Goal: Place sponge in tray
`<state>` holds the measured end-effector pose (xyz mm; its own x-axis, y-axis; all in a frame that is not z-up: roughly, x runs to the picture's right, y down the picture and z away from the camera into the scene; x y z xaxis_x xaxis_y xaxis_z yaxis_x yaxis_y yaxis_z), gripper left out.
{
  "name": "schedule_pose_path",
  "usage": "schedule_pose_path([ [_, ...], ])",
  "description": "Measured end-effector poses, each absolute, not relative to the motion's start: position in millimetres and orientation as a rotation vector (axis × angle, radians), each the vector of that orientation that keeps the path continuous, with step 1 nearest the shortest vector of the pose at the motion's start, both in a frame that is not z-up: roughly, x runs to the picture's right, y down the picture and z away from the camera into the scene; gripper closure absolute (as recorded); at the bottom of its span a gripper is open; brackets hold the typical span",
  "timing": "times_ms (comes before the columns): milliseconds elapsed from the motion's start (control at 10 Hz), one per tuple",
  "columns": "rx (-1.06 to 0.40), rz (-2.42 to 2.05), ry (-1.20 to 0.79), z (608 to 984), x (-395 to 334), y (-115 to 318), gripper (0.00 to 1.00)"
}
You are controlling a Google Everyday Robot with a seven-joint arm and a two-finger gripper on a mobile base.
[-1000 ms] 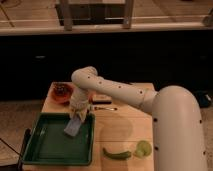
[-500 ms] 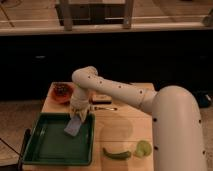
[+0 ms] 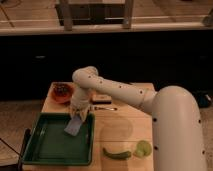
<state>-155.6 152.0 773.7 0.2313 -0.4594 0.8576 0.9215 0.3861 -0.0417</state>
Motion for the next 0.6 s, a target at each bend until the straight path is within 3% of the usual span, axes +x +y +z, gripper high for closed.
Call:
schedule_pose_path([
  [200,-0.636,-1.042,-0.882,774.3,-154.9,151.9,0.79],
  [600,-0.635,-1.040,-0.882,775.8,-153.3,151.2,0.79],
])
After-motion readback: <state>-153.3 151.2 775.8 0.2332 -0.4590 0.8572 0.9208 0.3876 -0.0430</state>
